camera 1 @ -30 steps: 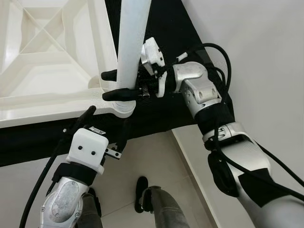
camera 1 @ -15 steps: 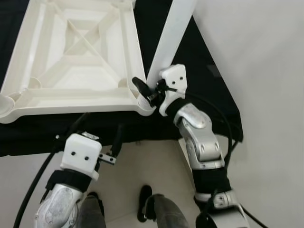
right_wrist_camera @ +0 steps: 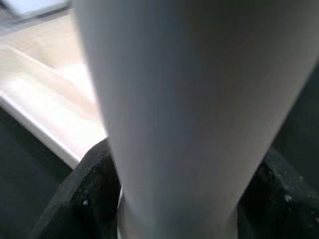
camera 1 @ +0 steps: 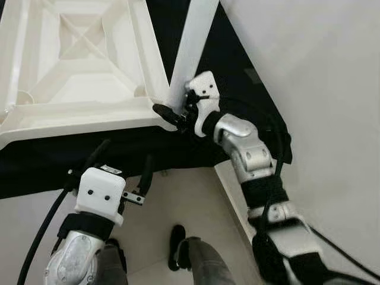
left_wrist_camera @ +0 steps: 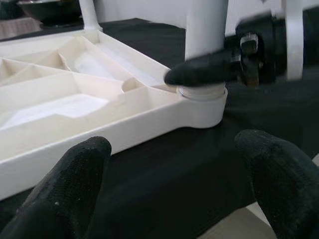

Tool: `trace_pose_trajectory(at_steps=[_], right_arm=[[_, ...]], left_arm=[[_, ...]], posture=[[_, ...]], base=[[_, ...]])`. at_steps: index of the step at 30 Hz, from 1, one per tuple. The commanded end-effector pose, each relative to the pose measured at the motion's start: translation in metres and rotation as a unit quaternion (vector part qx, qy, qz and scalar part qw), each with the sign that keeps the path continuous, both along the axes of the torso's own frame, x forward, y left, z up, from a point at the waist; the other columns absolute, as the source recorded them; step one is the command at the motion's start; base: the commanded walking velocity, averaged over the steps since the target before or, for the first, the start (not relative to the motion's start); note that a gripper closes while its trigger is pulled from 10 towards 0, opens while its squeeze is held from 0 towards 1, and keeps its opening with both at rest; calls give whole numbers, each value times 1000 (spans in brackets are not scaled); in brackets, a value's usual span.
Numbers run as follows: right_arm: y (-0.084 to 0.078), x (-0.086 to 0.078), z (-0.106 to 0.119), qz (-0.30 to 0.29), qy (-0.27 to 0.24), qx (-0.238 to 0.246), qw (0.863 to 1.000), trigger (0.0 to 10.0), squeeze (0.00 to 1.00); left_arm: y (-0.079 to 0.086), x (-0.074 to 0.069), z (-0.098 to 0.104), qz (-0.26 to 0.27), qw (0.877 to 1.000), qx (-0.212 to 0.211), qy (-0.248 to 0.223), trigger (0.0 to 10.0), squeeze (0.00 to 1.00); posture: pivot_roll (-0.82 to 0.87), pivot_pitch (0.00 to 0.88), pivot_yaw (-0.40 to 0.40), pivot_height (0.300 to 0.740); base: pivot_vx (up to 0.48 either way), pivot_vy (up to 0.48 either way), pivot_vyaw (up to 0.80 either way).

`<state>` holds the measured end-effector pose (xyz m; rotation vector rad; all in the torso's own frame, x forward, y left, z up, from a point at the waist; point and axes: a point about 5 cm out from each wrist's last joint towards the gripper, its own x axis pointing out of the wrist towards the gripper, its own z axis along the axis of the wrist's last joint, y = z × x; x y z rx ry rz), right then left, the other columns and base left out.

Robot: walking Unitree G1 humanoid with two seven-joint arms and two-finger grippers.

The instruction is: Building children table

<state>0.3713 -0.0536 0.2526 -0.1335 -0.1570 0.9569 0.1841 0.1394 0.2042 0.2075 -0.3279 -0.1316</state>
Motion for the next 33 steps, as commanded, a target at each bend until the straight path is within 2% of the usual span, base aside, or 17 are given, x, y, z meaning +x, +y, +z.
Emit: trace_pose_trajectory(at_steps=[1, 2, 3, 4, 7, 8, 9, 10, 17, 24, 25, 27, 28, 29, 30, 31, 33], right_arm=[[7, -5, 10, 93, -24, 3, 995, 10000, 0], [7, -5, 10, 93, -24, 3, 995, 10000, 0], [11, -7, 14, 135, -34, -7, 990, 10000, 0], [11, -7, 14, 135, -34, -7, 990, 10000, 0], [19, -7, 26, 197, -48, -29, 979, 10000, 0], [21, -6, 30, 209, -48, -31, 976, 6431, 0], [21, -6, 30, 209, -48, -31, 976, 6431, 0], [23, -4, 38, 236, -45, -26, 970, 0, 0], [23, -3, 45, 281, -54, -41, 957, 0, 0], [19, 0, 47, 279, -57, -42, 958, 0, 0], [13, 4, 39, 235, -57, -60, 969, 0, 0], [13, 4, 39, 235, -57, -60, 969, 0, 0], [7, 10, 22, 170, -27, -66, 983, 0, 0], [7, 12, -15, 10, 22, -53, 998, 0, 0], [7, 12, -15, 10, 22, -53, 998, 0, 0], [8, -6, -54, -91, 62, -55, 992, 0, 0], [8, -6, -54, -91, 62, -55, 992, 0, 0]], left_arm=[[-3, -3, -3, -6, 1000, -9, 7, 10000, 0], [-3, -3, -3, -6, 1000, -9, 7, 10000, 0], [-3, -3, -3, -6, 1000, -9, 7, 10000, 0], [-3, -3, -3, -6, 1000, -9, 7, 10000, 0], [-4, -5, -2, -6, 1000, -9, 8, 10000, 0], [-4, -6, -2, -5, 1000, -9, 8, 10000, 0], [-4, -6, -2, -5, 1000, -9, 8, 10000, 0], [-4, -7, -2, -5, 1000, -9, 9, 10000, 0], [-4, -10, -1, -3, 1000, -9, 10, 10000, 0], [-4, -10, -2, -5, 1000, -9, 11, 10000, 0], [-4, -9, -2, -6, 1000, -9, 11, 10000, 0], [-4, -9, -2, -6, 1000, -9, 11, 10000, 0], [-4, -9, -2, -6, 1000, -9, 11, 10000, 0], [-4, -9, -3, -7, 1000, -8, 12, 10000, 0], [-4, -9, -3, -7, 1000, -8, 12, 10000, 0], [-3, -9, -3, -7, 1000, -7, 12, 10000, 0], [-3, -9, -3, -7, 1000, -7, 12, 10000, 0]], posture=[[216, 373, -245, 740], [216, 373, -245, 740], [219, 374, -245, 740], [219, 374, -245, 740], [228, 382, -246, 740], [231, 387, -248, 740], [231, 387, -248, 740], [236, 390, -249, 740], [240, 396, -249, 740], [237, 395, -246, 740], [228, 388, -251, 740], [228, 388, -251, 740], [224, 383, -255, 740], [235, 382, -248, 740], [235, 382, -248, 740], [239, 382, -239, 740], [239, 382, -239, 740]], base=[[0, 0, 0], [0, 0, 0], [0, 0, 0], [0, 0, 0], [0, 0, 0], [0, 0, 0], [0, 0, 0], [0, 0, 0], [0, 0, 0], [0, 0, 0], [0, 0, 0], [0, 0, 0], [0, 0, 0], [0, 0, 0], [0, 0, 0], [0, 0, 0], [0, 0, 0]])
